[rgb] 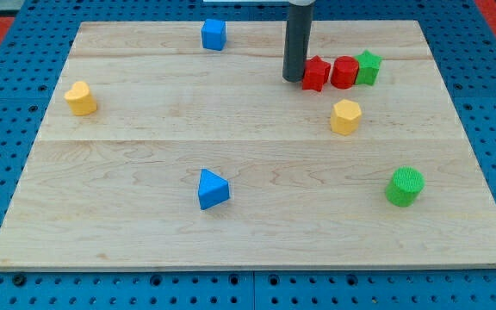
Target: Move the arm to the bottom of the green circle
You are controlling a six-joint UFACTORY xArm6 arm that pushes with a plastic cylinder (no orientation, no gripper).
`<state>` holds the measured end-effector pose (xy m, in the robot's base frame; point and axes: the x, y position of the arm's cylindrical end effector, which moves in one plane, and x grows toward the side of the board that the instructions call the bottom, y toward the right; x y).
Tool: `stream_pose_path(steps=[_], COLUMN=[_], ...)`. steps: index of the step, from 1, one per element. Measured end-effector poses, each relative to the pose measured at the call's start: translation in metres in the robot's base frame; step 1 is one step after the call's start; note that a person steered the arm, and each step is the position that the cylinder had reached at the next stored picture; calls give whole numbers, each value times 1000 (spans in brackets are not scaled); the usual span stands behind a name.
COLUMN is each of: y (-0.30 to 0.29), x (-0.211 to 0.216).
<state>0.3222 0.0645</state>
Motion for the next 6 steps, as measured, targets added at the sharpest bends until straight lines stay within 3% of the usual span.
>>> stream_pose_path(steps=[1,3,4,6], y=[-15,-44,-18,93], x=[34,162,205,223])
